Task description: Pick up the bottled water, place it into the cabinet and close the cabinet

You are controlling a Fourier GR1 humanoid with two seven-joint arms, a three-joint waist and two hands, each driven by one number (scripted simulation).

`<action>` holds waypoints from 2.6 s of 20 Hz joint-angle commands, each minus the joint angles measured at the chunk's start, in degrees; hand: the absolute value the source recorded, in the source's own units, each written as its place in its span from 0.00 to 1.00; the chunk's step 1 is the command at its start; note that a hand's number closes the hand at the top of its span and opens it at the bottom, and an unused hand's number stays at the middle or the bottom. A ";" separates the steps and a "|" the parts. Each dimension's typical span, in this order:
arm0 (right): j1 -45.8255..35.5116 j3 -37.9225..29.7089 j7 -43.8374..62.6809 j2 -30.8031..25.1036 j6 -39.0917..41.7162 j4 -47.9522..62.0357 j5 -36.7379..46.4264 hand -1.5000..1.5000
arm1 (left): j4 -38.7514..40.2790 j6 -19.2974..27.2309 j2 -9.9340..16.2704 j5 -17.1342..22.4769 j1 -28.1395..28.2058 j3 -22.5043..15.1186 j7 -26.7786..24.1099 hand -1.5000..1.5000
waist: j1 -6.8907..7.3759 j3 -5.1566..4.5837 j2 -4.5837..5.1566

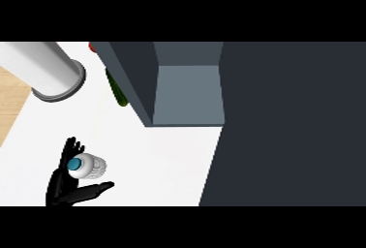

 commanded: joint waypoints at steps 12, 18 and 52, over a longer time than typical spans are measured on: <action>-0.18 2.66 5.87 -0.60 -2.19 -6.46 7.71 0.00 | 8.10 -7.46 2.42 5.85 -1.81 0.91 -7.21 1.00 | 0.07 0.03 -0.08; -0.28 3.26 6.44 -2.43 -2.05 -8.38 8.33 0.00 | 14.10 -7.23 0.45 6.35 -4.84 0.62 -11.94 1.00 | -0.21 0.00 -0.10; 3.80 0.40 -4.00 -6.42 -3.40 -5.14 0.91 0.00 | -23.27 8.22 -3.12 19.68 0.29 -28.45 8.14 1.00 | 0.21 0.12 -0.14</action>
